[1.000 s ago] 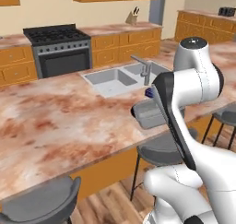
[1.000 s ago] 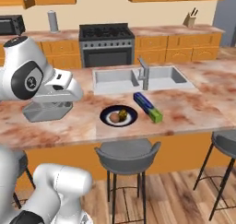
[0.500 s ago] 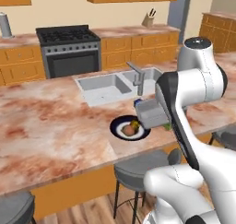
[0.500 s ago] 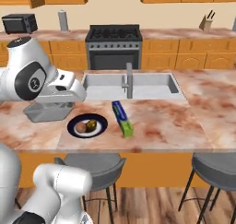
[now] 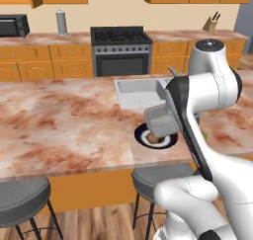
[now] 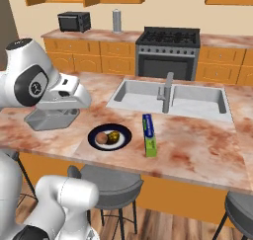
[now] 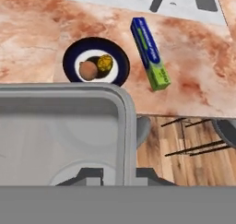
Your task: Retrieve the tupperware and aluminum foil from the cabinet and place them on the dining counter near the plate with lemon and onion to prepare for storing leftovers.
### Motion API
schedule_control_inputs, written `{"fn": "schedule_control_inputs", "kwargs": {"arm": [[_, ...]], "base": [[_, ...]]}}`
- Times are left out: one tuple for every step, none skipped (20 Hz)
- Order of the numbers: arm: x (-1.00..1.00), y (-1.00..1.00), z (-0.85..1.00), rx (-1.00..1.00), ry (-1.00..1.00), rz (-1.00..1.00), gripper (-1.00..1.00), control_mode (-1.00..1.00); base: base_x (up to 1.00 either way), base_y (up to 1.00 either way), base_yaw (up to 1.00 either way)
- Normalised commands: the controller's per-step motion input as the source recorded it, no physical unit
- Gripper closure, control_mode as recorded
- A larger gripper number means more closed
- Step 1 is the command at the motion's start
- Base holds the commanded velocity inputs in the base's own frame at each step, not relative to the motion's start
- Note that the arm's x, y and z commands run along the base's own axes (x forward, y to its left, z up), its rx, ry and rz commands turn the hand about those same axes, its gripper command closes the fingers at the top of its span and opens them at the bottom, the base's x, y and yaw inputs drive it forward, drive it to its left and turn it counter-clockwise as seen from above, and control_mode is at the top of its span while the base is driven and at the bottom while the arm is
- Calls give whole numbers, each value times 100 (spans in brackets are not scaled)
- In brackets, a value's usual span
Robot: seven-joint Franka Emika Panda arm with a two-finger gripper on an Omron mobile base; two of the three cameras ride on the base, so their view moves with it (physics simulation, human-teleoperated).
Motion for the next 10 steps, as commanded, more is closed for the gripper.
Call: {"fn": "schedule_control_inputs", "kwargs": {"arm": [[83, 41, -49, 0, 0, 32, 100, -100], [72, 39, -52, 0, 0, 22, 100, -100], [71, 39, -54, 0, -2, 17, 100, -100], [74, 37, -57, 0, -2, 16, 100, -100], [75, 35, -59, 0, -2, 16, 100, -100], [81, 39, -63, 0, -2, 13, 100, -100], [77, 37, -68, 0, -4, 11, 100, -100], [75, 44, -77, 0, -7, 7, 100, -100], [70, 40, -84, 0, -8, 3, 100, -100], [58, 44, -89, 0, -12, 0, 100, -100]], "base": [[0, 0, 0], [0, 0, 0], [0, 0, 0], [0, 0, 0], [0, 0, 0], [0, 0, 0], [0, 0, 0], [0, 0, 0], [0, 0, 0], [0, 0, 0]]}}
